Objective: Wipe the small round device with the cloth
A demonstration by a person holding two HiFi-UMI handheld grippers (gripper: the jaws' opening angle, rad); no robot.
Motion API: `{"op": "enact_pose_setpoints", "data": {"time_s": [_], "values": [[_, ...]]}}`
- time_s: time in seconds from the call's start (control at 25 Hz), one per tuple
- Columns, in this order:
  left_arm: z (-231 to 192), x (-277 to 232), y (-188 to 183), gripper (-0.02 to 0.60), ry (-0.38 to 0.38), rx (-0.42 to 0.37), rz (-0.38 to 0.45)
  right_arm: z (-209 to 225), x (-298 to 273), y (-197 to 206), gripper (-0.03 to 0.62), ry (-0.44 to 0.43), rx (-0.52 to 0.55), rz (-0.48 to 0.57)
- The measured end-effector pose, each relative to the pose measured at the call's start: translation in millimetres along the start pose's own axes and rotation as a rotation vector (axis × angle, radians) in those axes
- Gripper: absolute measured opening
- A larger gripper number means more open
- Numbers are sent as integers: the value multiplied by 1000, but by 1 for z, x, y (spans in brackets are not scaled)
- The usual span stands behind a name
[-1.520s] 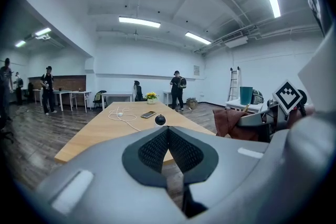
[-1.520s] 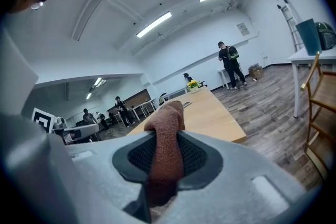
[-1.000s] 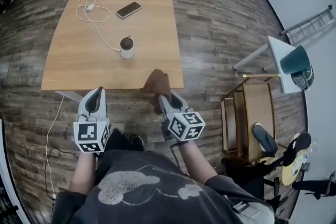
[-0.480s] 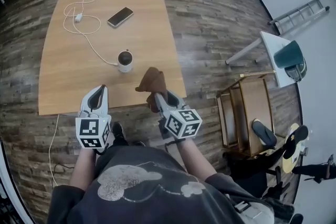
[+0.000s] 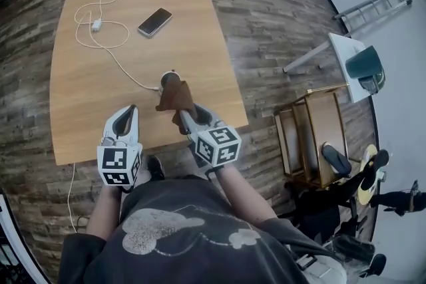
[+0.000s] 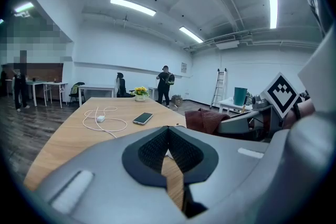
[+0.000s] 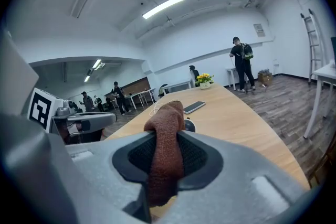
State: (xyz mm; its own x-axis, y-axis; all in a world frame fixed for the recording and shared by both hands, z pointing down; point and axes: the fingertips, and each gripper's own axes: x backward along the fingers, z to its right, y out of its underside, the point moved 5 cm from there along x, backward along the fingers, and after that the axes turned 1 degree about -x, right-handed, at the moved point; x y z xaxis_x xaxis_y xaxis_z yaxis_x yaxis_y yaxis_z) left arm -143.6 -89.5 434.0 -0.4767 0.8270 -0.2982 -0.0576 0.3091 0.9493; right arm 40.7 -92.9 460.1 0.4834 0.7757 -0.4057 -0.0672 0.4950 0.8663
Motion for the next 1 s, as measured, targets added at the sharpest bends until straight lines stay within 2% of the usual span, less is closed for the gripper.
{"op": "enact_pose_setpoints", "data": {"time_s": [0.2, 0.4, 0.68, 1.0], "values": [[-8, -10, 5, 18, 49, -8, -15, -7, -29, 1, 79, 16, 76, -60], [-11, -18, 5, 18, 60, -12, -32, -2, -49, 1, 80, 26, 97, -102], [-13, -24, -4, 18, 11, -26, -31, 14, -63, 6, 80, 11, 98, -141], [-12, -38, 2, 18, -27, 3, -54, 44, -50, 8, 80, 21, 33, -164]]}}
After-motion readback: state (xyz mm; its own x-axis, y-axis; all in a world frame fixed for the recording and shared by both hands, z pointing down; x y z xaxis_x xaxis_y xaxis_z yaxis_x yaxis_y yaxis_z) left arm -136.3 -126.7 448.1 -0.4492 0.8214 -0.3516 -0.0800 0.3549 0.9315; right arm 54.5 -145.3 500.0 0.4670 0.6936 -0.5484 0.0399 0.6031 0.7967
